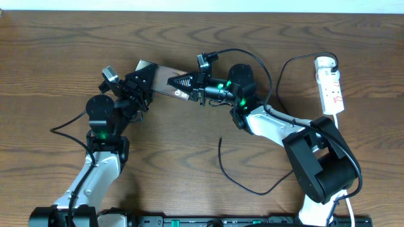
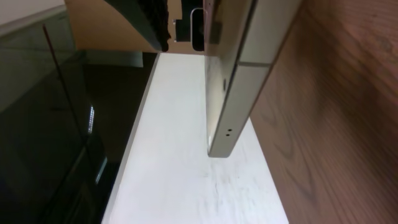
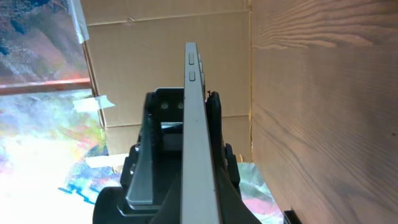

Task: Plug charger to phone and switch on socket
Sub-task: 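Hold the phone horizontally between both grippers, then open the right gripper and pull it away from the phone, then lower the right gripper onto the black charger cable on the table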

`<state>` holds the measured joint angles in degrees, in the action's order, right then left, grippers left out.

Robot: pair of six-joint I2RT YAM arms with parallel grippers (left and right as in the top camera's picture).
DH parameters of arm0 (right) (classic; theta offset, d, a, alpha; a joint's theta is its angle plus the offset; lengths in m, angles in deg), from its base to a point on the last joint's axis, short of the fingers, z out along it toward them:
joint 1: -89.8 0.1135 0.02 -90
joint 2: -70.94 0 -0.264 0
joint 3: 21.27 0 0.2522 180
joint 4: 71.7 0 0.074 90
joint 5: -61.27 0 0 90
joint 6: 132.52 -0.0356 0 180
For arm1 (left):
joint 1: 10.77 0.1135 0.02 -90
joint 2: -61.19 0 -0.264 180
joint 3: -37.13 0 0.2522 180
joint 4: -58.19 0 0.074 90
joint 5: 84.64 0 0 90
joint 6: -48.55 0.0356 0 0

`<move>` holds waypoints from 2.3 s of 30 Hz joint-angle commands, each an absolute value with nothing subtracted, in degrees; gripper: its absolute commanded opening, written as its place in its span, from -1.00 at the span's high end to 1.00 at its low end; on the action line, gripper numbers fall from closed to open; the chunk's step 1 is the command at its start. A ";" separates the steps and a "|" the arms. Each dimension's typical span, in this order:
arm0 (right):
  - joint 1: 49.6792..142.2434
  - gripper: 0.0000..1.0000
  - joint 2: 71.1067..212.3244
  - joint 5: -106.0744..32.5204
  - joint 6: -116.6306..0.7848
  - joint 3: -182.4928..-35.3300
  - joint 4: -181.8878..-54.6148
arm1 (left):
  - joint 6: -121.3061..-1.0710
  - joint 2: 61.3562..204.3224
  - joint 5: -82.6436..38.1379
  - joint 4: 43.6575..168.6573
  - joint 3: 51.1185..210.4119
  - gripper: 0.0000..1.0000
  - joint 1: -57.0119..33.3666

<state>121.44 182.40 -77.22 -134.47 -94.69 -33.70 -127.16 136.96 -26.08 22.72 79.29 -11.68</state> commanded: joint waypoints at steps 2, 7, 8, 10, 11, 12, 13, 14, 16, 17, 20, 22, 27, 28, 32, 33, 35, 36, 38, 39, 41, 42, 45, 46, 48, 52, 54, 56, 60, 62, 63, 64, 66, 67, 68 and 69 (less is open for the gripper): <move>122.88 0.97 182.60 -74.99 -132.67 -94.61 -35.38 | -126.18 136.04 -26.45 20.62 80.36 0.53 -12.18; 123.62 0.97 182.60 -75.02 -132.67 -94.61 -35.69 | -125.98 136.04 -25.55 20.62 80.36 0.63 -12.18; 123.66 0.97 182.60 -75.02 -132.67 -94.61 -35.82 | -125.96 136.04 -25.40 20.62 80.36 0.75 -12.18; 123.71 0.97 182.60 -75.26 -132.67 -94.61 -36.06 | -125.83 136.04 -25.12 20.62 80.36 0.85 -12.18; 123.71 0.97 182.60 -75.43 -132.67 -94.61 -36.08 | -125.48 136.04 -24.98 20.60 80.36 0.85 -12.18; 123.71 0.97 182.60 -75.58 -132.65 -94.61 -36.34 | -124.96 136.04 -24.98 20.60 80.36 0.85 -12.18; 123.71 0.97 182.60 -75.65 -132.65 -94.61 -36.67 | -124.41 136.04 -25.01 20.62 80.36 0.85 -12.18; 123.73 0.97 182.60 -75.72 -132.63 -94.61 -36.91 | -123.82 136.04 -25.01 20.62 80.36 0.85 -12.18; 123.77 0.97 182.60 -75.78 -132.61 -94.61 -37.72 | -123.12 136.04 -25.03 20.62 80.36 0.86 -12.18; 123.77 0.97 182.60 -75.78 -132.46 -94.61 -38.13 | -123.12 136.04 -25.03 20.62 80.36 0.85 -12.18; 123.82 0.97 182.60 -75.85 -132.19 -94.61 -38.92 | -123.10 136.04 -25.01 20.60 80.36 0.85 -12.18; 123.82 0.95 182.60 -75.85 -132.19 -94.61 -39.03 | -122.68 136.04 -25.03 20.60 80.36 0.86 -12.18; 123.82 0.38 182.60 -75.80 -132.21 -94.61 -39.03 | -122.49 136.04 -25.03 20.60 80.36 0.85 -12.18; 123.80 0.27 182.60 -75.80 -132.21 -94.61 -39.03 | -122.46 136.04 -25.03 20.60 80.36 0.86 -12.18; 123.58 -0.03 182.60 -75.82 -132.19 -94.61 -39.01 | -122.25 136.04 -25.01 20.60 80.36 0.86 -12.18; 123.58 -0.14 182.60 -75.82 -132.21 -94.61 -39.01 | -122.05 136.04 -25.01 20.60 80.36 0.86 -12.10; 123.53 -0.46 182.60 -75.82 -132.00 -94.61 -39.01 | -121.83 136.04 -25.03 20.62 80.36 0.86 -11.83; 123.40 -0.57 182.60 -75.82 -131.84 -94.61 -39.01 | -121.37 136.04 -25.05 20.62 80.36 0.86 -11.59; 123.10 -0.77 182.60 -75.91 -130.86 -94.61 -39.01 | -120.45 136.04 -25.33 20.64 80.36 0.86 -10.85; 122.88 -0.85 182.60 -76.17 -130.23 -94.61 -39.01 | -119.71 136.04 -25.77 20.64 80.36 0.86 -10.26; 122.51 -0.98 182.60 -77.00 -128.54 -94.61 -39.03 | -118.27 136.04 -27.78 20.64 80.36 0.85 -8.62; 122.29 -0.99 182.60 -77.59 -127.19 -94.61 -39.03 | -117.57 136.04 -29.16 20.64 80.36 0.86 -7.51; 121.57 -0.99 182.60 -79.91 -122.44 -94.61 -39.05 | -115.36 136.04 -35.08 20.64 80.36 0.86 -3.07; 121.33 -0.99 182.60 -80.65 -120.78 -94.61 -39.05 | -115.36 136.11 -37.75 20.64 80.36 0.86 -1.12; 120.91 -0.99 182.60 -82.08 -116.35 -94.61 -39.05 | -115.38 136.43 -44.74 20.60 80.69 0.86 3.68; 119.82 -0.99 182.60 -85.18 -107.54 -94.63 -40.71 | -115.40 138.23 -58.05 20.58 83.38 0.86 10.64; 119.08 -0.98 182.60 -87.47 -103.30 -94.85 -43.29 | -115.36 139.65 -64.96 20.51 85.85 0.86 12.84; 118.22 -0.98 182.60 -88.96 -98.88 -95.63 -48.49 | -115.38 141.31 -70.67 20.16 88.65 0.86 13.87; 117.17 -0.99 182.60 -89.77 -90.31 -99.26 -62.64 | -115.38 144.61 -78.45 20.14 93.91 0.86 14.02; 117.11 -0.98 182.60 -89.73 -85.90 -102.12 -71.12 | -115.38 146.01 -80.87 20.14 95.64 0.85 14.02; 117.11 -0.99 182.60 -89.59 -83.08 -103.96 -76.23 | -115.38 146.75 -81.68 20.14 96.32 0.86 14.02; 117.11 -0.98 182.60 -89.07 -80.63 -105.64 -80.95 | -115.38 147.39 -82.12 20.14 96.71 0.86 14.02; 117.15 -0.98 182.60 -85.22 -73.40 -110.76 -95.23 | -115.32 148.67 -82.88 19.83 96.95 0.85 14.05; 117.26 -0.99 182.60 -81.86 -69.99 -113.40 -102.48 | -114.95 149.22 -83.30 19.64 96.95 0.86 14.02; 117.44 -0.98 182.60 -77.29 -66.80 -116.14 -109.87 | -114.36 149.70 -83.78 19.44 96.95 0.86 14.02; 117.65 -0.99 182.60 -72.63 -64.92 -118.41 -115.75 | -113.81 150.27 -84.17 19.22 96.95 0.86 14.02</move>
